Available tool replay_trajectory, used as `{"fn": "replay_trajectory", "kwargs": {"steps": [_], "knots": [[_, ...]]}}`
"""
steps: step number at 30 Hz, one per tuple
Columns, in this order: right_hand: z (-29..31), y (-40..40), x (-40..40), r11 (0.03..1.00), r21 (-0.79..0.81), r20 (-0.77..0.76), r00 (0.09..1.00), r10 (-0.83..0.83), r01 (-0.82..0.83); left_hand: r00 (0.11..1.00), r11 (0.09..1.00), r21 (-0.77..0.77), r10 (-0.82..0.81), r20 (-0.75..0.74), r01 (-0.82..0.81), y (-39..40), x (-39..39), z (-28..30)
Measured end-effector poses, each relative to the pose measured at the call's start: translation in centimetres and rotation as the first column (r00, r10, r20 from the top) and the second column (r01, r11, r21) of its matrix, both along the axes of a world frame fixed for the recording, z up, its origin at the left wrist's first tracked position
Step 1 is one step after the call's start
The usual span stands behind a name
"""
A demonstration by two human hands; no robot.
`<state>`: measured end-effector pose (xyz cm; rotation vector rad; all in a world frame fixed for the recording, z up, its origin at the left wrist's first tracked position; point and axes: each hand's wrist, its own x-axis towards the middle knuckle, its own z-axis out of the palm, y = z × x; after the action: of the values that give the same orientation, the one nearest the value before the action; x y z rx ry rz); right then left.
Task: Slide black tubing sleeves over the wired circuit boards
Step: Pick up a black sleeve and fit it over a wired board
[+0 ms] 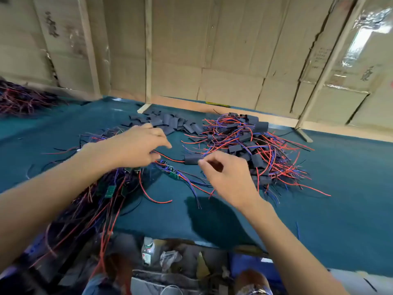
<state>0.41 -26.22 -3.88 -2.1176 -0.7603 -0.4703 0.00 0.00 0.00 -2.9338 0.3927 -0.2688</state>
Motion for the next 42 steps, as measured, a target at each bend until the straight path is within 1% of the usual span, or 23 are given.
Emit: {"fn": "replay_trajectory", "kwargs": {"steps": [3, 5, 7, 10, 12, 15, 17, 19, 20, 22, 24, 25, 26, 28, 29, 30, 31, 32, 34, 36, 38, 40, 42], "knots": [[0.7, 3.4, 3.7, 0.957, -0.289, -0.017, 0.999, -0.038, 0.032, 0.971, 0.992, 0.111, -0.028, -0.236, 0.055, -1.8, 2.5, -0.6], [1.1, 4.5, 6.3, 0.899, -0.433, -0.059, 0.993, -0.099, 0.064, 0.946, 0.996, 0.032, -0.069, -0.318, 0.083, -2.6, 3.5, -1.4], [0.8, 4.3, 8.0, 0.83, -0.558, -0.088, 0.994, -0.069, 0.008, 0.946, 0.986, -0.082, -0.165, -0.279, 0.148, -2.3, 3.6, -2.2], [0.2, 4.4, 9.4, 0.679, -0.73, -0.101, 0.995, -0.002, -0.073, 0.953, 0.963, -0.143, -0.25, -0.17, 0.227, -1.7, 3.2, -3.1], [0.0, 4.5, 10.1, 0.669, -0.739, -0.086, 0.996, 0.021, -0.078, 0.953, 0.958, -0.167, -0.258, -0.16, 0.232, -1.2, 3.3, -3.6], [-0.2, 4.2, 10.7, 0.689, -0.72, -0.058, 0.997, 0.055, -0.08, 0.945, 0.951, -0.251, -0.239, -0.222, 0.181, -0.7, 3.7, -3.1], [-0.7, 3.9, 11.0, 0.693, -0.715, -0.06, 0.996, 0.072, -0.094, 0.933, 0.954, -0.252, -0.231, -0.277, 0.161, -0.6, 4.2, -2.5], [-0.9, 3.5, 11.1, 0.748, -0.659, -0.005, 0.995, 0.103, -0.081, 0.931, 0.951, -0.265, -0.236, -0.277, 0.161, -0.7, 4.5, -2.1], [-0.8, 3.4, 10.9, 0.825, -0.562, 0.045, 0.994, 0.097, -0.055, 0.938, 0.941, -0.296, -0.24, -0.251, 0.161, -0.6, 4.5, -1.7], [0.0, 3.2, 10.1, 0.976, -0.212, 0.077, 0.995, 0.069, -0.052, 0.959, 0.913, -0.38, -0.228, -0.169, 0.15, -0.5, 4.4, -0.6], [1.0, 3.1, 9.1, 0.985, 0.04, -0.074, 0.983, 0.17, -0.168, 0.973, 0.872, -0.468, -0.21, -0.093, 0.143, -0.5, 4.3, 0.6], [1.4, 3.1, 8.8, 0.958, 0.162, -0.182, 0.948, 0.263, -0.235, 0.974, 0.823, -0.546, -0.219, -0.055, 0.155, -0.7, 4.3, 1.3], [1.8, 3.1, 8.7, 0.903, 0.333, -0.283, 0.885, 0.371, -0.272, 0.969, 0.735, -0.653, -0.246, -0.003, 0.184, -1.1, 4.2, 2.1], [2.7, 2.8, 9.0, 0.718, 0.671, -0.418, 0.706, 0.572, -0.185, 0.955, 0.453, -0.856, -0.263, 0.14, 0.25, -1.9, 4.3, 3.8], [3.1, 2.7, 9.4, 0.666, 0.737, -0.442, 0.664, 0.603, -0.115, 0.955, 0.284, -0.925, -0.227, 0.192, 0.254, -2.0, 4.6, 4.8], [3.4, 2.8, 10.1, 0.683, 0.727, -0.466, 0.679, 0.567, -0.072, 0.962, 0.11, -0.966, -0.172, 0.212, 0.233, -1.9, 4.9, 5.7], [3.6, 3.0, 10.9, 0.74, 0.67, -0.483, 0.721, 0.497, -0.061, 0.975, -0.046, -0.981, -0.113, 0.193, 0.189, -1.6, 5.2, 6.4], [3.8, 3.5, 11.9, 0.805, 0.589, -0.484, 0.77, 0.417, -0.066, 0.989, -0.169, -0.978, -0.068, 0.134, 0.12, -0.9, 5.7, 6.8], [4.1, 5.4, 14.3, 0.902, 0.424, -0.455, 0.842, 0.288, -0.079, 0.994, -0.324, -0.942, -0.087, -0.066, -0.091, 0.7, 6.5, 6.7], [4.1, 7.9, 17.1, 0.975, 0.208, -0.418, 0.894, 0.162, -0.08, 0.949, -0.409, -0.859, -0.188, -0.252, -0.309, 1.8, 7.0, 5.4], [3.5, 10.4, 19.9, 0.996, -0.026, -0.365, 0.929, 0.068, -0.083, 0.918, -0.415, -0.818, -0.197, -0.345, -0.397, 2.2, 7.7, 3.2], [2.5, 12.7, 21.8, 0.965, -0.248, -0.241, 0.97, 0.024, -0.085, 0.91, -0.425, -0.809, -0.111, -0.398, -0.406, 2.1, 8.3, 0.9], [0.8, 14.9, 22.8, 0.881, -0.452, -0.178, 0.982, 0.069, -0.144, 0.904, -0.497, -0.778, -0.031, -0.426, -0.383, 2.2, 8.8, -1.5]]}}
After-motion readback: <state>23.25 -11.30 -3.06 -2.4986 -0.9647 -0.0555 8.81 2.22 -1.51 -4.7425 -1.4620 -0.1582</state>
